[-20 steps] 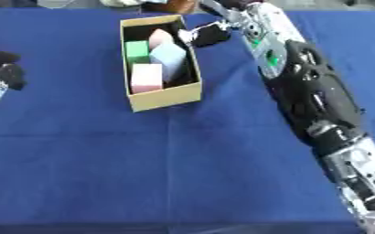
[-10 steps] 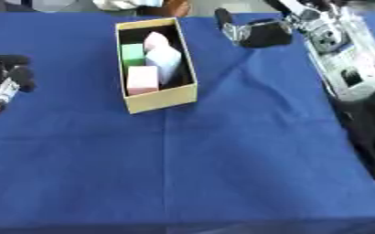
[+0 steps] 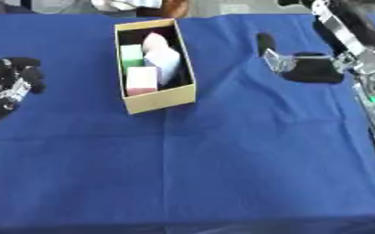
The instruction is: Pick up objects on the table and place them in the box.
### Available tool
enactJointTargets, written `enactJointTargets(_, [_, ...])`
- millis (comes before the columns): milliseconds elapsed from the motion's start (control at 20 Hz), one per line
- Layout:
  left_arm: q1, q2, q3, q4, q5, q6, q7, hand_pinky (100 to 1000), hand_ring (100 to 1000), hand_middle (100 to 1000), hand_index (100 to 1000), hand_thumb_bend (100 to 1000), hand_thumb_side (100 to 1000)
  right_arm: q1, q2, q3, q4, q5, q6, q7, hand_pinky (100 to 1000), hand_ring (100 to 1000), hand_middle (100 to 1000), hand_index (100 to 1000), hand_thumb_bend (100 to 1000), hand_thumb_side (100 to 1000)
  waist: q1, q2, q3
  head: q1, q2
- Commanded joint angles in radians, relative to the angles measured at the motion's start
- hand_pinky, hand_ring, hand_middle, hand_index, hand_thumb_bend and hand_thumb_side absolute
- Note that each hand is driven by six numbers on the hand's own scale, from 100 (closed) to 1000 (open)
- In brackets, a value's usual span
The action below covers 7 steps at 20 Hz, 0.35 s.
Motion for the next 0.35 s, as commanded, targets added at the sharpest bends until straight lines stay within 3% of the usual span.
enactJointTargets(50, [0.002, -0.001, 0.014, -0.03, 0.019, -0.02, 0.023, 647, 604, 585, 761, 209, 542, 0.024, 0.04, -0.022, -0.028, -0.04, 0.005, -0.034, 826, 864, 792, 939, 100, 385, 0.004, -0.02, -0.007, 0.021, 0.005])
enactJointTargets(350, [0.027, -0.034, 0.019, -0.035, 0.048, -0.045, 0.047, 641, 601, 582, 757, 209, 550, 0.104, 0.146, -0.017, -0.012, -0.151, 0.013, -0.065, 822, 847, 764, 914, 100, 555, 0.015, -0.011, -0.017, 0.057, 0.005])
